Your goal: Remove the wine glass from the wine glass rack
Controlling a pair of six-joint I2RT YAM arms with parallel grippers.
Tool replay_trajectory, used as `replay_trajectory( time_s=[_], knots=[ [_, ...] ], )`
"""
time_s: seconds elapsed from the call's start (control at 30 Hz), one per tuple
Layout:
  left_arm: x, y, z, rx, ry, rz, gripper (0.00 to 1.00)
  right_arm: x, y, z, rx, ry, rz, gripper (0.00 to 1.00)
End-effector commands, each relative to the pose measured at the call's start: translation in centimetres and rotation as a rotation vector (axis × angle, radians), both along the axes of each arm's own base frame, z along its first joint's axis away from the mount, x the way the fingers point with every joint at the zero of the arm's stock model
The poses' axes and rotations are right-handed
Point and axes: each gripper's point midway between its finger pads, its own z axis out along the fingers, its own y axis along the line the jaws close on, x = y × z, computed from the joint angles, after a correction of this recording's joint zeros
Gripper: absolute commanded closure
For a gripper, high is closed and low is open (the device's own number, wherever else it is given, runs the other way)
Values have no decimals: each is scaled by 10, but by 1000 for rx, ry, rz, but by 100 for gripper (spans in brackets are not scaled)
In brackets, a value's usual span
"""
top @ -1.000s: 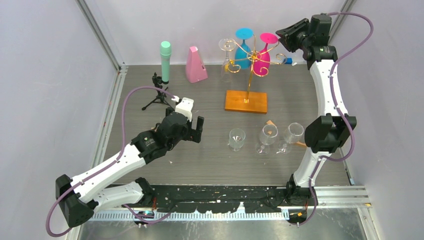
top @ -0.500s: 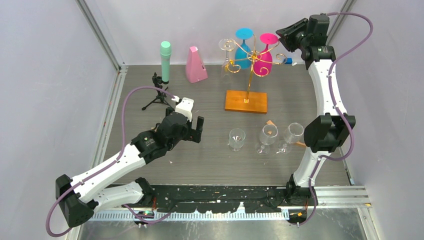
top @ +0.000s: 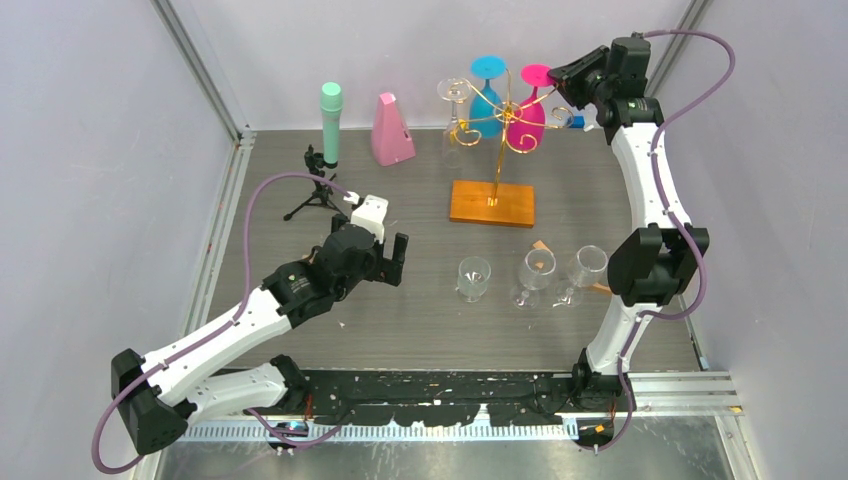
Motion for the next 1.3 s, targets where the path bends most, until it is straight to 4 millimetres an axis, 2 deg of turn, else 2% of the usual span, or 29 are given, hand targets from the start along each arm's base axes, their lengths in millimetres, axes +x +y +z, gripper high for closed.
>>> replay_trajectory(
  time_s=[0.0,0.27,0.53,0.63,0.87,1.27],
  knots=[
    [5,2,8,-20,-36,24,0,-11,8,54,-32,-163,39,70],
    [6,2,7,-19,-35,24,0,-16,8,65,-91,-216,56,74],
    [6,1,6,-17,-31,24,0,-17,-3,56,-187,-210,24,78],
    [6,1,6,-15,-30,23,0,-16,-1,57,-191,-226,37,77],
    [6,1,5,-13,-29,25,0,-16,5,68,-211,-286,77,66],
    [7,-1,4,-10,-25,23,0,-12,1,62,-269,-274,77,68]
  ],
)
